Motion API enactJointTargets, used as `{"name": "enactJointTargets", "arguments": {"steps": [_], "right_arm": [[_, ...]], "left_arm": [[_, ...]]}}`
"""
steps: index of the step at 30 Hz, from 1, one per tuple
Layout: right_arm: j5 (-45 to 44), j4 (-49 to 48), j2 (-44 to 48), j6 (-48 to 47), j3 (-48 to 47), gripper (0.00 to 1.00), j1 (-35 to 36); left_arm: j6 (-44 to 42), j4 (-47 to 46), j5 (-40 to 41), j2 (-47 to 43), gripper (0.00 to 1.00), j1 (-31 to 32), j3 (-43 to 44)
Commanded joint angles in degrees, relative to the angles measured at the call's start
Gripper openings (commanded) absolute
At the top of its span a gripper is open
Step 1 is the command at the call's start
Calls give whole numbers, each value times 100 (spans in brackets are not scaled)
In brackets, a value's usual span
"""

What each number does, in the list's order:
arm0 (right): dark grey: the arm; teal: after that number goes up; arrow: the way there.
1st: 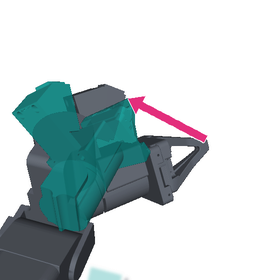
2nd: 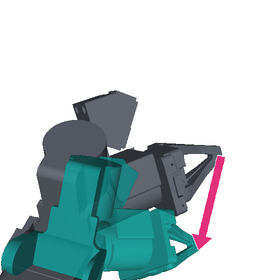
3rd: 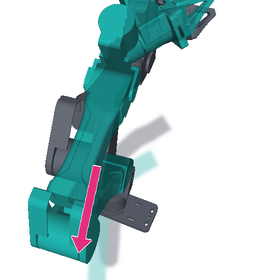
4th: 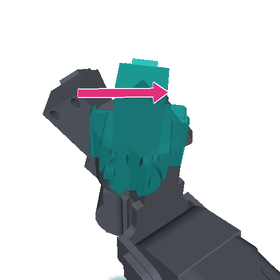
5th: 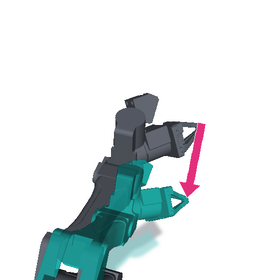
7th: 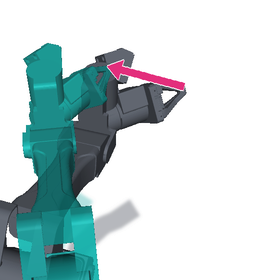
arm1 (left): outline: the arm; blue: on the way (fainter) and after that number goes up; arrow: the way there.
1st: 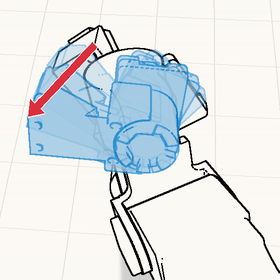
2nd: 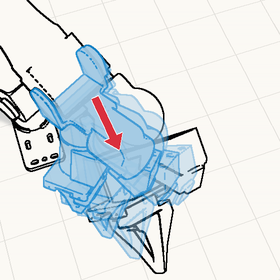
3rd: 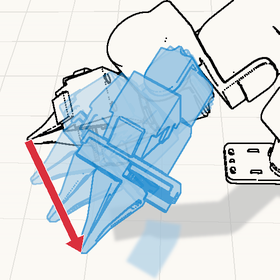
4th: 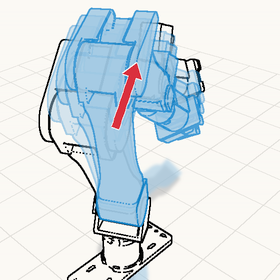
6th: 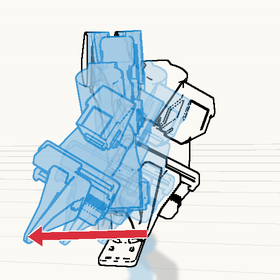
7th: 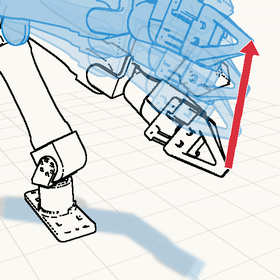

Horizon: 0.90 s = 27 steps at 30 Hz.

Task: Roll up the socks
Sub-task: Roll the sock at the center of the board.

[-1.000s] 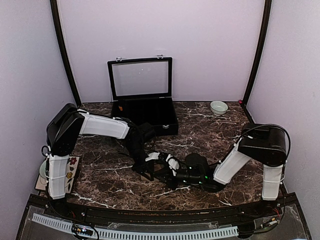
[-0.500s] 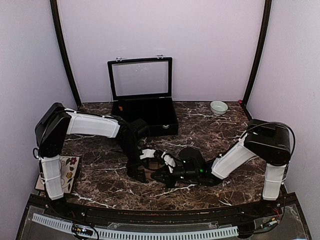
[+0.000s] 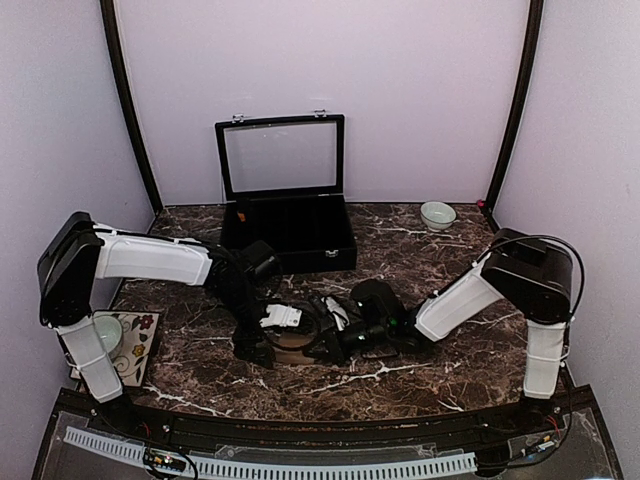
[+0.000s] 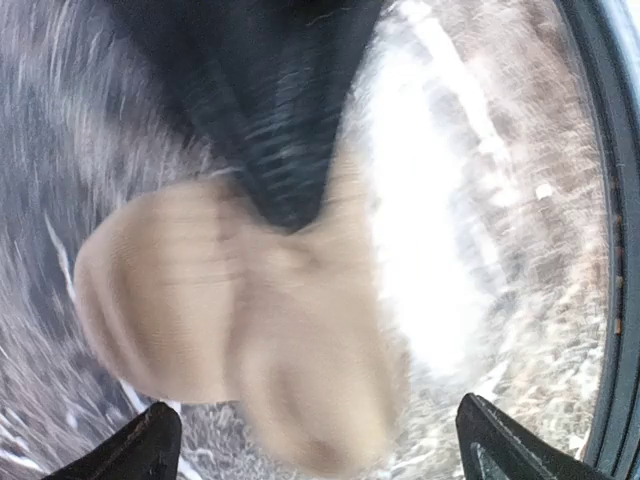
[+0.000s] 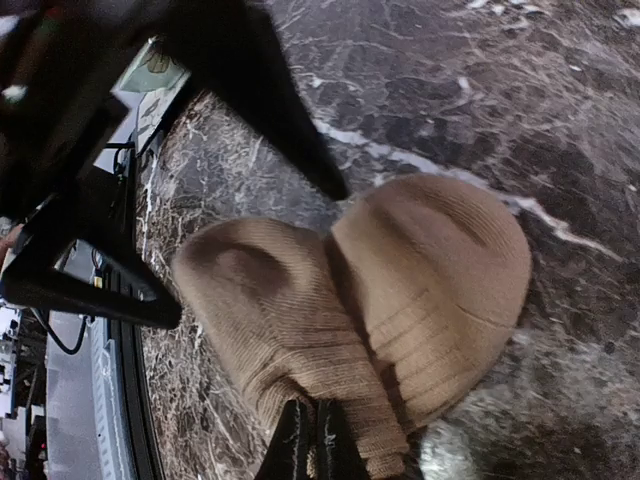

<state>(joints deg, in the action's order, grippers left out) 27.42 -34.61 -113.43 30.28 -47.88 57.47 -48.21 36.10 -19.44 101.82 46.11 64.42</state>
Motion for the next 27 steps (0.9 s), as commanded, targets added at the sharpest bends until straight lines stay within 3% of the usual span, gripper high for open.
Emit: {"name": "enactJointTargets", "arguments": {"steps": [1, 10, 19, 27], "right_arm": [[-60, 1134, -146, 456, -86, 0, -175], [-66, 1549, -330, 646, -263, 0, -219], [274, 1828, -566, 1629, -580, 0, -322], [606, 1641, -627, 2127, -415, 0, -406]], "left_arm": [[-431, -86, -308, -302, 99, 162, -60], [-438, -777, -80, -1385, 99, 170, -586], [-935, -679, 461, -834, 99, 850, -386], [-878, -1068, 741, -537, 99, 874, -625]]}}
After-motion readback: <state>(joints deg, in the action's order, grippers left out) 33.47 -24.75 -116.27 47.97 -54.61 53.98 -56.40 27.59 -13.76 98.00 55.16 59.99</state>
